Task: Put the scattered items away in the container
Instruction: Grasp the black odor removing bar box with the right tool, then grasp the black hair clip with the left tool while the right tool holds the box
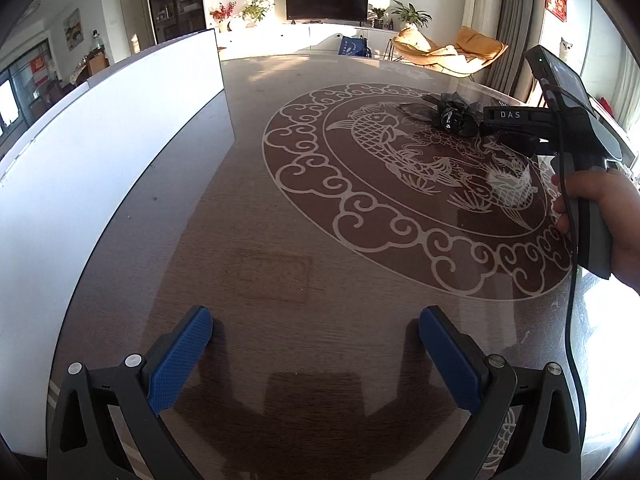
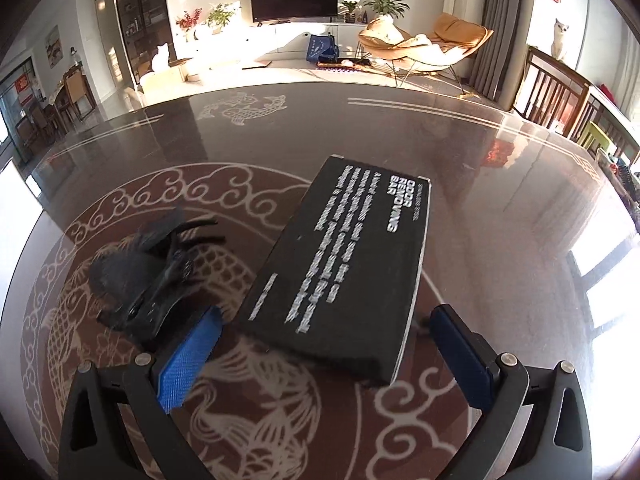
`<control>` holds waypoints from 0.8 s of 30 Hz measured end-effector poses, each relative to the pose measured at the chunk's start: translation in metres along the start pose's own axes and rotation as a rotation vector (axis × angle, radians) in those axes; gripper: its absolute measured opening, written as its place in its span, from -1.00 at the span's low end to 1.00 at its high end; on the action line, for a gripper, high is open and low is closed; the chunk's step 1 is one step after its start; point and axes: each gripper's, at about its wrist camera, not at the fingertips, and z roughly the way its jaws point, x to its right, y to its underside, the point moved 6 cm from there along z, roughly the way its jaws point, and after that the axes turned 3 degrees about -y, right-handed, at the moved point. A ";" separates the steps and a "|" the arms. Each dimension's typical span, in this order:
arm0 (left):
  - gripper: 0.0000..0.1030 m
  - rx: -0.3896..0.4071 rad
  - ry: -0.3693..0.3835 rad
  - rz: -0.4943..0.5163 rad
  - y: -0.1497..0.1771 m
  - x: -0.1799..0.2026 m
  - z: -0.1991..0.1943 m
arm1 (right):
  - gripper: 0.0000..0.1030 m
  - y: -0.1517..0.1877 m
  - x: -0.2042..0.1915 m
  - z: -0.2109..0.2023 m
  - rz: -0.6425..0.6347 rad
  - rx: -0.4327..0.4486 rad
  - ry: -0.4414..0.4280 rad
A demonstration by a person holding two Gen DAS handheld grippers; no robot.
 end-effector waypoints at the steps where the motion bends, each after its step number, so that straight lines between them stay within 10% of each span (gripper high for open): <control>1: 1.00 0.000 0.000 0.000 0.000 0.000 0.000 | 0.96 -0.004 0.005 0.001 0.010 0.005 0.006; 4: 1.00 0.000 0.000 0.000 0.000 0.000 0.000 | 0.19 -0.012 0.010 -0.003 0.011 0.045 0.003; 14: 1.00 -0.002 0.005 0.003 -0.007 0.008 0.003 | 0.16 0.062 0.046 -0.053 -0.158 0.041 -0.122; 24: 1.00 0.006 0.178 0.250 -0.109 0.133 0.069 | 0.17 0.106 0.077 -0.083 -0.152 0.042 -0.116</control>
